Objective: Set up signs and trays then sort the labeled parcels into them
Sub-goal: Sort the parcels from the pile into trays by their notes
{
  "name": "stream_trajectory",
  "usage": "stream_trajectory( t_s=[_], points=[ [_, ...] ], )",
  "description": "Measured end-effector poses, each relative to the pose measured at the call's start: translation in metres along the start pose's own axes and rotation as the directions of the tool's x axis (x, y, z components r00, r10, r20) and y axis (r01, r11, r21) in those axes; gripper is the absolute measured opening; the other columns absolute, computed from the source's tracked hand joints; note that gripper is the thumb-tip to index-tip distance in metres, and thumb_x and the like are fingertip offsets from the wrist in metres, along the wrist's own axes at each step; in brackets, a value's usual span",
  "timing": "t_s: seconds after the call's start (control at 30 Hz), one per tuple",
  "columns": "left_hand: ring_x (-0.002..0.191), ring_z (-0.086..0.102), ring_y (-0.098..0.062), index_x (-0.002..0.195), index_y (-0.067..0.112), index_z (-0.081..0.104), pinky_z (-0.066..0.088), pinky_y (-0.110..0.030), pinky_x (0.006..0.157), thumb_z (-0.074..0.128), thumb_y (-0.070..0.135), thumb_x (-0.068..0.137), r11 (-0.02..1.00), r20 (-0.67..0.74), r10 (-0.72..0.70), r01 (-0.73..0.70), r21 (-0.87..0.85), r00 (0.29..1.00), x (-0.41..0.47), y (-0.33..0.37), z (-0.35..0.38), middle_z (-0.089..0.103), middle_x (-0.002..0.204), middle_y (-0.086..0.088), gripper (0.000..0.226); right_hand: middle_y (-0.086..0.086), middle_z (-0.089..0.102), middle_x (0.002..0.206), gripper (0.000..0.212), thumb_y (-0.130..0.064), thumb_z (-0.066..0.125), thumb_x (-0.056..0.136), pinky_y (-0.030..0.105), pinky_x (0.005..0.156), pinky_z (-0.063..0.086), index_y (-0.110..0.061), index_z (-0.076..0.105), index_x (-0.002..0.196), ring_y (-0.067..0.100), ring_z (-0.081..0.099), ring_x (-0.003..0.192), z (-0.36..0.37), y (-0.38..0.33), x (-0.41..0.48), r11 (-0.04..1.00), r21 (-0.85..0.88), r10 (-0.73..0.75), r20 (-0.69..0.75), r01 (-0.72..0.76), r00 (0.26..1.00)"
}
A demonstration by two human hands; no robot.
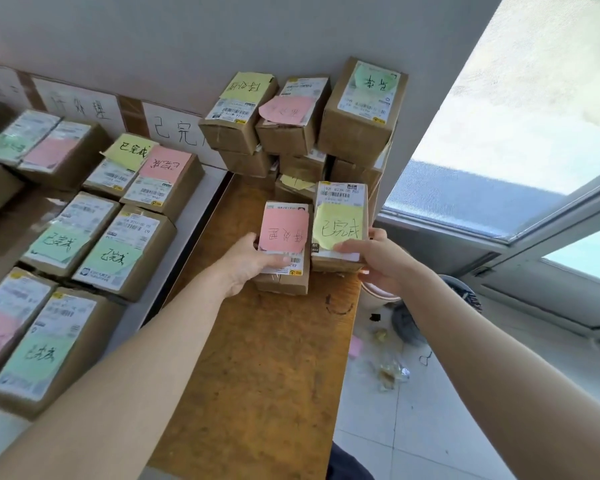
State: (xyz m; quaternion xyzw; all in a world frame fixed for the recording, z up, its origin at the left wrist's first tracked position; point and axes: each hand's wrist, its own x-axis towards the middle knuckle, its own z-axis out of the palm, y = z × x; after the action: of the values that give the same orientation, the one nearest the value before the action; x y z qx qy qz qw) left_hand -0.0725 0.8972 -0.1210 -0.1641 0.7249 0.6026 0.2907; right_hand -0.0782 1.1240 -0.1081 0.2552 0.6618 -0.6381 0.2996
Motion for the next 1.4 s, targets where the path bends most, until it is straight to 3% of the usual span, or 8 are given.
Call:
stream_trajectory(
  t_s=[0.17,0.47,0.63,0.8,0.9,1.07,1.27,1.4],
  points=[
    [0.1,0.058,-0.012,0.128,0.014,0.037,0.038,-0.036,0.106,0.08,0.014,0.07,1.0,0.05,0.024,-0.025,0.01,0.998,-0.019,-0.005,-0.018,0.058,0.123,-0.005,0.072,0.005,0.064,0.114,0.072,-0.011,0.073,0.078,0.036,0.076,0.051,-0.029,0.028,0.13,0.022,0.061,0.095,0.014,0.011,-0.032,0.994,0.102,-0.032,0.011,0.031,0.999],
    [0.121,0.049,-0.023,0.141,0.017,0.026,0.032,-0.05,0.11,0.09,0.037,0.042,0.981,0.164,0.188,-0.194,0.019,0.968,-0.07,0.008,-0.073,0.053,0.131,-0.007,0.12,0.004,0.068,0.107,0.079,0.005,0.068,0.076,0.037,0.078,0.044,-0.029,0.026,0.134,0.022,0.062,0.085,0.067,0.015,-0.092,0.952,0.209,-0.222,-0.029,0.223,0.975],
    [0.112,0.055,-0.021,0.121,0.02,0.04,0.034,-0.045,0.108,0.081,0.01,0.068,0.96,0.145,0.275,-0.281,0.018,0.95,-0.101,0.008,-0.111,0.061,0.112,0.002,0.067,0.007,0.065,0.115,0.092,0.009,0.071,0.068,0.035,0.083,0.042,-0.033,0.026,0.137,0.024,0.057,0.096,0.108,0.016,-0.116,0.932,0.2,-0.304,-0.017,0.301,0.953],
    [0.111,0.058,-0.022,0.128,0.025,0.038,0.039,-0.048,0.104,0.093,0.032,0.044,0.944,0.108,0.329,-0.331,0.002,0.938,-0.135,0.013,-0.15,0.063,0.12,-0.002,0.101,0.002,0.061,0.121,0.092,0.016,0.063,0.072,0.027,0.073,0.047,-0.035,0.026,0.139,0.021,0.057,0.109,0.149,0.003,-0.137,0.924,0.121,-0.37,0.034,0.363,0.929],
    [0.109,0.06,-0.026,0.123,0.028,0.037,0.041,-0.05,0.101,0.087,0.016,0.061,0.934,0.083,0.357,-0.355,-0.047,0.93,-0.151,0.015,-0.167,0.064,0.115,-0.004,0.081,-0.001,0.061,0.12,0.084,0.012,0.065,0.073,0.038,0.097,0.042,-0.035,0.031,0.134,0.022,0.053,0.117,0.165,-0.009,-0.142,0.912,0.11,-0.404,0.059,0.396,0.913],
    [0.11,0.058,-0.026,0.126,0.028,0.033,0.043,-0.052,0.099,0.08,0.007,0.069,0.916,-0.041,0.385,-0.387,-0.106,0.922,-0.18,0.006,-0.191,0.062,0.116,-0.003,0.078,-0.001,0.061,0.123,0.099,-0.008,0.083,0.054,0.05,0.103,0.042,-0.034,0.03,0.134,0.022,0.057,0.116,0.194,-0.031,-0.142,0.888,-0.003,-0.453,0.159,0.459,0.877],
    [0.107,0.06,-0.021,0.136,0.022,0.03,0.051,-0.039,0.086,0.081,0.007,0.066,0.9,-0.177,0.393,-0.416,-0.127,0.903,-0.208,-0.012,-0.223,0.059,0.12,-0.005,0.088,0.0,0.061,0.121,0.092,0.0,0.076,0.072,0.017,0.053,0.05,-0.024,0.023,0.144,0.013,0.063,0.092,0.235,-0.042,-0.142,0.865,-0.075,-0.458,0.283,0.496,0.842],
    [0.109,0.06,-0.026,0.132,0.023,0.035,0.043,-0.053,0.098,0.087,0.018,0.054,0.898,-0.218,0.382,-0.416,-0.139,0.898,-0.221,-0.022,-0.241,0.063,0.115,-0.002,0.093,-0.007,0.062,0.108,0.092,0.002,0.072,0.075,0.017,0.054,0.052,-0.023,0.019,0.146,0.006,0.064,0.084,0.257,-0.048,-0.151,0.859,-0.111,-0.452,0.29,0.499,0.843]
  ],
)
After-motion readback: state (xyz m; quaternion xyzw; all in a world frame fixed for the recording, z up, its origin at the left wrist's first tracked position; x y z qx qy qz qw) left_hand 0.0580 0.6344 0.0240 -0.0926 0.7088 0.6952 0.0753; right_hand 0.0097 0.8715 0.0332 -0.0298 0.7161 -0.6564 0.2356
